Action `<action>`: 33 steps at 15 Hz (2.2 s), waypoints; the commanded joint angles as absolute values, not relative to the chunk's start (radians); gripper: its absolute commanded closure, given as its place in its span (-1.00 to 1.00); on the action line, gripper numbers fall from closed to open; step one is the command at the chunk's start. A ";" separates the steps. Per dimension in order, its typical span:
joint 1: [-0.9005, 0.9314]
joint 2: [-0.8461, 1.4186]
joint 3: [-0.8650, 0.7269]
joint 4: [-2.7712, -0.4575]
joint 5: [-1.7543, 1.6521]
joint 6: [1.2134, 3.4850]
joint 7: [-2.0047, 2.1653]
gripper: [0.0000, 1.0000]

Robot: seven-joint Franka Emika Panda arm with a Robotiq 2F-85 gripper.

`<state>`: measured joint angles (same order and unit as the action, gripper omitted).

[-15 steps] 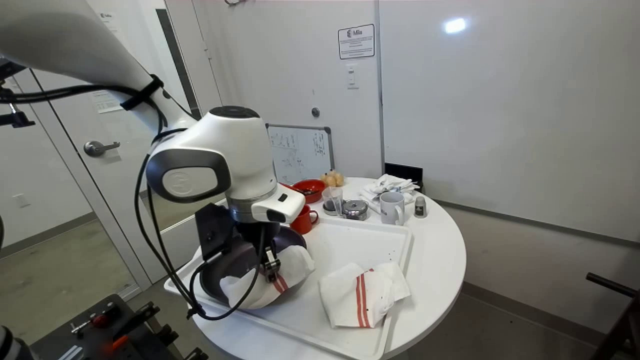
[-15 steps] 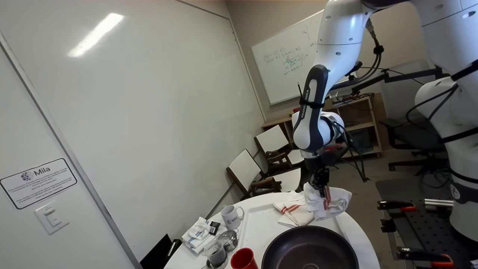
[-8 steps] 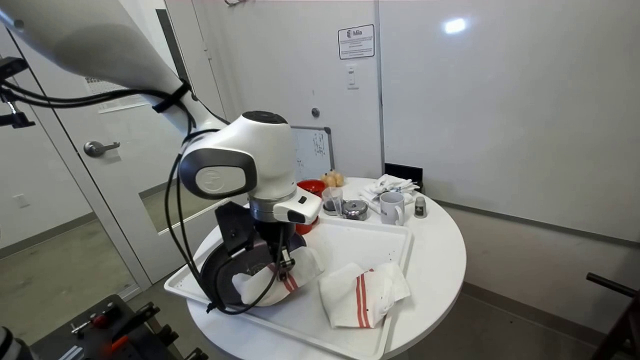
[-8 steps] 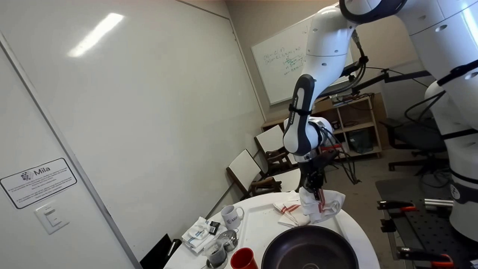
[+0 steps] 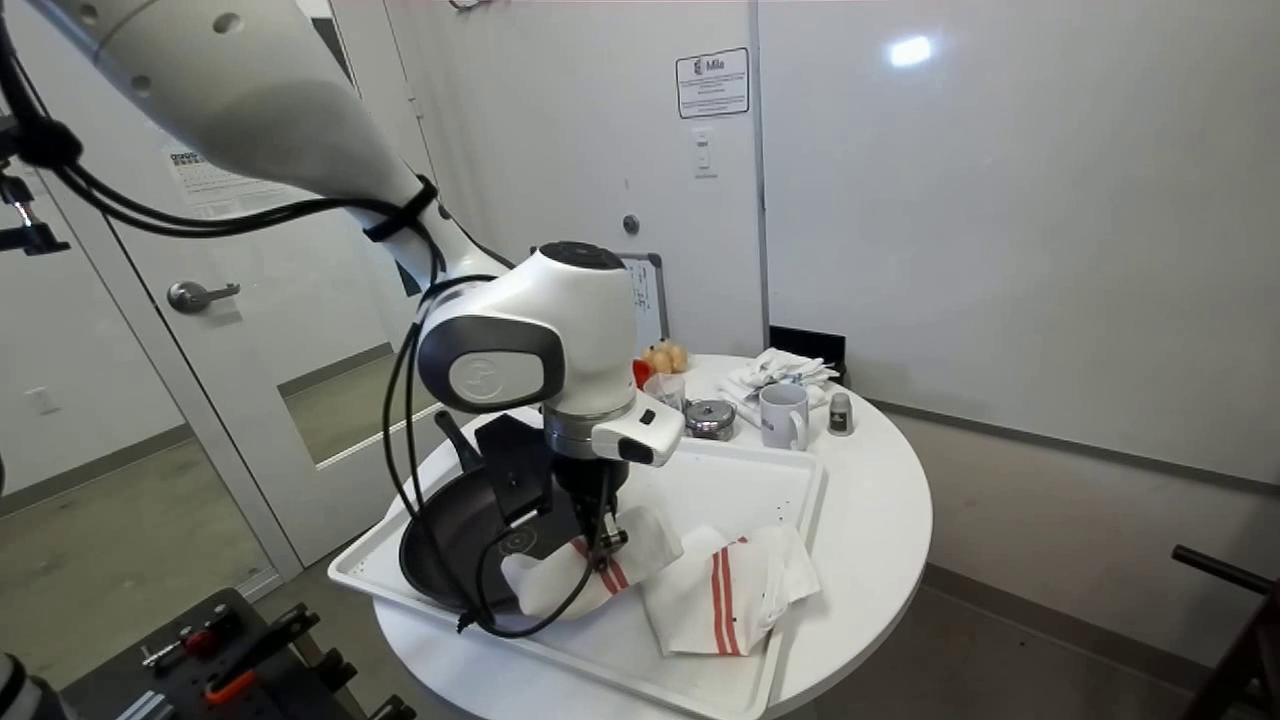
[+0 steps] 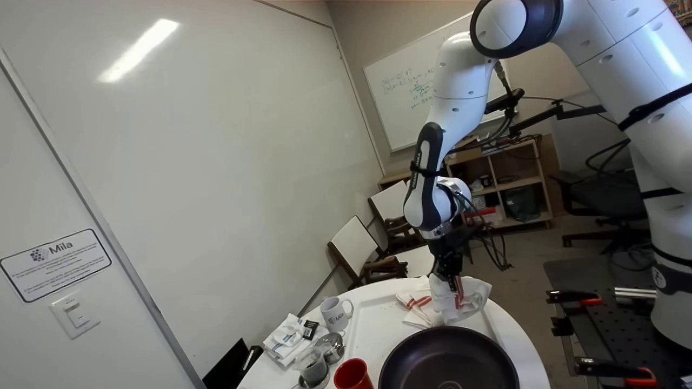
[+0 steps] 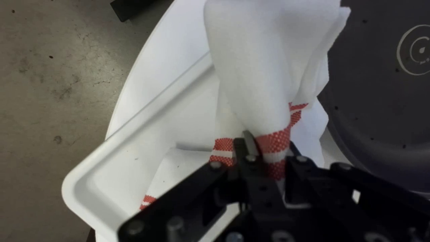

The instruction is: Use the red striped cloth to wipe the pan

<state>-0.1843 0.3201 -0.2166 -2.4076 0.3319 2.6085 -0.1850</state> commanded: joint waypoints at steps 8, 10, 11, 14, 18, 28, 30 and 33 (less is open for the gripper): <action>-0.241 0.487 -0.151 -2.238 0.292 2.578 -0.087 0.93; -0.244 0.515 -0.143 -2.214 0.290 2.573 -0.080 0.93; -0.246 0.528 -0.141 -2.203 0.289 2.569 -0.075 0.93; -0.249 0.559 -0.139 -2.176 0.282 2.554 -0.058 0.93; -0.252 0.578 -0.140 -2.163 0.280 2.546 -0.043 -0.07; -0.253 0.468 -0.131 -2.298 0.292 2.624 -0.063 -1.00; -0.243 0.396 -0.139 -2.380 0.282 2.661 -0.064 -1.00; -0.222 0.281 -0.151 -2.509 0.251 2.723 -0.063 -1.00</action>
<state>-0.2365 0.4329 -0.1451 -2.3480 0.2967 2.6620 -0.0651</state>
